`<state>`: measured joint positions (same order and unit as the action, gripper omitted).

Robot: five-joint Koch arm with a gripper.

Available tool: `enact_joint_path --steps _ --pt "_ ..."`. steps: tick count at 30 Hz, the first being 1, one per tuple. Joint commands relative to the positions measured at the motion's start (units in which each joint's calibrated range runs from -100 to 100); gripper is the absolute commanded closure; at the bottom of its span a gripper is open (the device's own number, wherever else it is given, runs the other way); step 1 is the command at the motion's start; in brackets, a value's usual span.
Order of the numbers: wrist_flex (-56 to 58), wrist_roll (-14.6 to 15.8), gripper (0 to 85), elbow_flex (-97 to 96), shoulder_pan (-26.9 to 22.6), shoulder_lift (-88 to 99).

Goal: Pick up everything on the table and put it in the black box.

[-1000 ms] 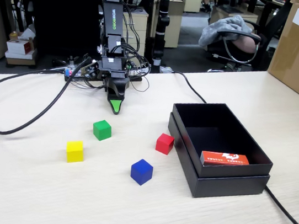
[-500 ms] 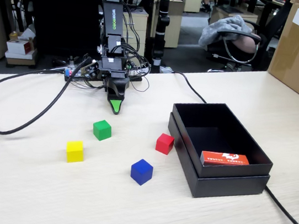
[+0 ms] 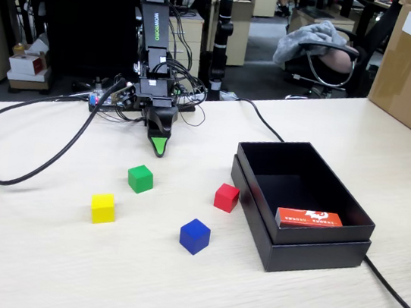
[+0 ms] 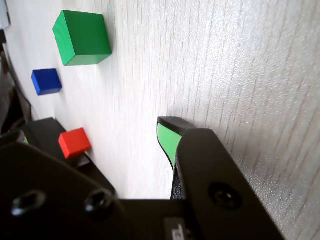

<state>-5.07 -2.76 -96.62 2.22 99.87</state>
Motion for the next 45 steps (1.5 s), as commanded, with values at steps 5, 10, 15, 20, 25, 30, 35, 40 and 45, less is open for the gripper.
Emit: enact_joint_path --steps 5,10,15,20,25,30,35,40,45 --pt "3.3 -0.1 35.4 -0.7 0.0 -0.1" --pt "3.3 -0.1 35.4 -0.7 0.0 -0.1" --pt "3.3 0.0 34.7 -0.8 0.0 0.0" --pt "3.3 0.0 34.5 -0.2 0.1 -0.1" --pt "10.9 -0.1 34.8 5.5 0.7 0.0" --pt "31.6 1.3 35.1 18.6 0.7 -0.1" --pt "48.7 1.2 35.5 31.6 0.9 -0.2" --pt "66.8 0.9 38.2 49.3 0.9 -3.0" --pt "77.7 -0.8 38.3 69.0 2.5 -14.7"
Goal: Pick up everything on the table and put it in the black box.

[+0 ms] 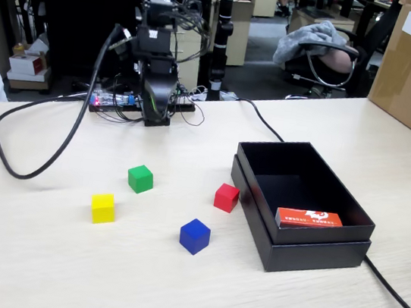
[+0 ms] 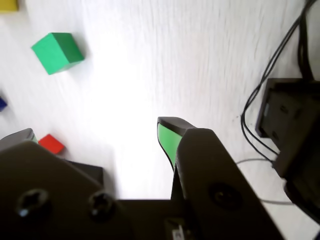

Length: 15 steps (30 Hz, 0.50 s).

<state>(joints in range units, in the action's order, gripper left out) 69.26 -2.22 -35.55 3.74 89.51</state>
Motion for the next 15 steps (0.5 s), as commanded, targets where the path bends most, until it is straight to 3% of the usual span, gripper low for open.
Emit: enact_joint_path --steps 1,8,15 --pt "3.4 -1.8 38.3 9.8 1.5 -5.9" --pt "3.4 -5.7 38.2 22.0 4.9 -24.3" --pt "3.4 -6.9 38.0 26.6 6.2 -37.8"
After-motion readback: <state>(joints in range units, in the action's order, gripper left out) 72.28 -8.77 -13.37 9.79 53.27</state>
